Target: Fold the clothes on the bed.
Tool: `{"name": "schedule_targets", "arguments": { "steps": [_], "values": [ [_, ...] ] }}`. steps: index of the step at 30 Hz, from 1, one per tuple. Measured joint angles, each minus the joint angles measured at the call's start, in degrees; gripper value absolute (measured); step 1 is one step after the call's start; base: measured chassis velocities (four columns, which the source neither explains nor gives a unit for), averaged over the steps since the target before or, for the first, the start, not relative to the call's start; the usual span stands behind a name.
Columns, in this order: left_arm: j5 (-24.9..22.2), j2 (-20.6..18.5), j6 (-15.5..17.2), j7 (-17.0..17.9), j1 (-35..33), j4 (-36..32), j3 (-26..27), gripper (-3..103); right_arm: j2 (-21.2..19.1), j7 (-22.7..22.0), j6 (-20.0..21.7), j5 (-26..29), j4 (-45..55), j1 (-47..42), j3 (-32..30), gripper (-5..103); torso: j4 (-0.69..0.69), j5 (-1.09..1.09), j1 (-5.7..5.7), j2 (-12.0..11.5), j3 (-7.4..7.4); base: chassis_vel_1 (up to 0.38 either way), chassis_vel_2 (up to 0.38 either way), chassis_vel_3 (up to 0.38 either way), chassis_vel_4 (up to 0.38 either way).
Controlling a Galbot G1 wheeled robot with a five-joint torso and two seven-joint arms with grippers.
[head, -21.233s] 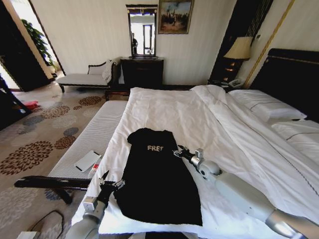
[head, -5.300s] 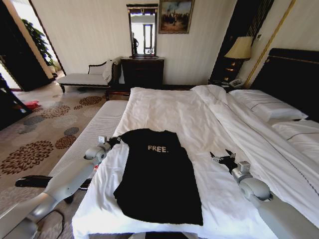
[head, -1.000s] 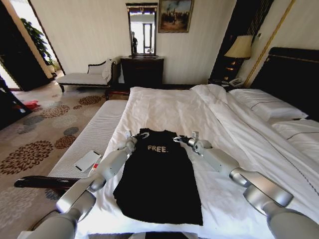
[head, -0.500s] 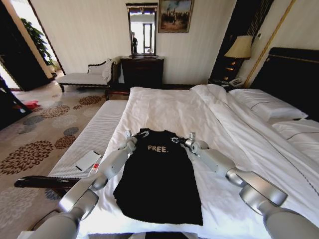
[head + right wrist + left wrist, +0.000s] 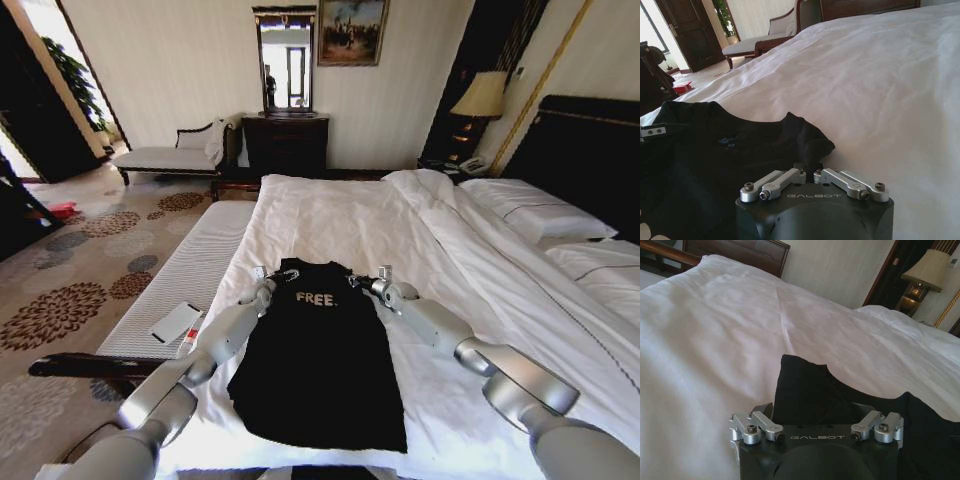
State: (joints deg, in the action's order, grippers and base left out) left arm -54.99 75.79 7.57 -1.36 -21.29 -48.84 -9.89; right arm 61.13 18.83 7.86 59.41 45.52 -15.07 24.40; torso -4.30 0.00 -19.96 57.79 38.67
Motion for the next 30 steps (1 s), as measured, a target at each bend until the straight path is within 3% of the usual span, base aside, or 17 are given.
{"name": "schedule_targets", "arguments": {
  "steps": [2, 5, 8, 10, 14, 16, 17, 20, 23, 30],
  "values": [
    [-0.34, -0.07, -0.12, -0.01, 0.0, -0.19, -0.02, 78, -0.12, 0.01, -0.07, 0.0, 0.25, -0.02, -0.02, 2, -0.01, 0.0, 0.0, 0.0, 0.0, 0.0, 0.0, 0.0, 0.0],
    [-0.49, -0.17, -0.3, -0.04, 0.02, -0.35, -0.03, 72, -0.23, 0.01, -0.12, 0.0, 0.44, -0.16, -0.05, 2, 0.0, 0.0, 0.0, 0.0, 0.0, 0.0, 0.0, 0.0, 0.0],
    [-1.15, -0.42, -0.64, -0.24, 0.27, -0.62, -0.11, 56, -0.3, 0.12, -0.23, -0.14, 0.49, -0.35, -0.06, 2, 0.0, 0.0, 0.0, 0.0, 0.0, 0.0, 0.0, 0.0, 0.0],
    [-1.25, -0.44, -0.69, -0.26, 0.3, -0.63, -0.1, 56, -0.3, 0.13, -0.24, -0.15, 0.49, -0.35, -0.06, 2, -0.01, 0.0, 0.0, 0.0, 0.0, 0.0, 0.0, 0.0, 0.0],
    [-1.88, -0.84, -1.02, -0.25, 0.35, -0.69, 0.13, 34, -0.29, 0.14, -0.31, -0.16, 0.79, -0.54, -0.08, 2, -0.01, 0.0, 0.0, 0.0, 0.0, 0.0, 0.0, 0.0, 0.0],
    [-1.95, -0.99, -1.02, -0.23, 0.34, -0.81, 0.14, 34, -0.29, 0.15, -0.32, -0.17, 0.8, -0.54, -0.09, 2, 0.0, 0.0, 0.0, 0.0, 0.0, 0.0, 0.0, 0.0, 0.0],
    [-2.04, -1.23, -1.02, -0.22, 0.28, -1.02, 0.14, 23, -0.29, 0.14, -0.35, -0.17, 0.8, -0.53, -0.09, 2, -0.01, 0.0, 0.0, 0.0, 0.0, 0.0, 0.0, 0.0, 0.0],
    [-2.07, -1.54, -1.02, -0.21, 0.1, -1.27, 0.09, 19, -0.29, 0.13, -0.39, -0.18, 0.79, -0.45, -0.07, 2, -0.01, 0.0, 0.0, 0.0, 0.0, 0.0, 0.0, 0.0, 0.0],
    [-2.11, -2.08, -1.59, -0.49, -0.28, -1.93, -0.26, 3, -0.49, 0.13, -0.61, -0.18, 0.83, -0.24, -0.04, 2, 0.0, 0.0, 0.0, 0.0, 0.0, 0.0, 0.0, 0.0, 0.0],
    [-2.45, -3.35, -2.43, -0.6, -0.48, -3.85, -0.6, 2, -1.68, -0.31, -1.54, -0.31, 2.89, -0.55, -0.42, 2, -0.01, 0.0, 0.0, 0.0, 0.0, 0.0, 0.0, 0.0, 0.0]
  ]
}}
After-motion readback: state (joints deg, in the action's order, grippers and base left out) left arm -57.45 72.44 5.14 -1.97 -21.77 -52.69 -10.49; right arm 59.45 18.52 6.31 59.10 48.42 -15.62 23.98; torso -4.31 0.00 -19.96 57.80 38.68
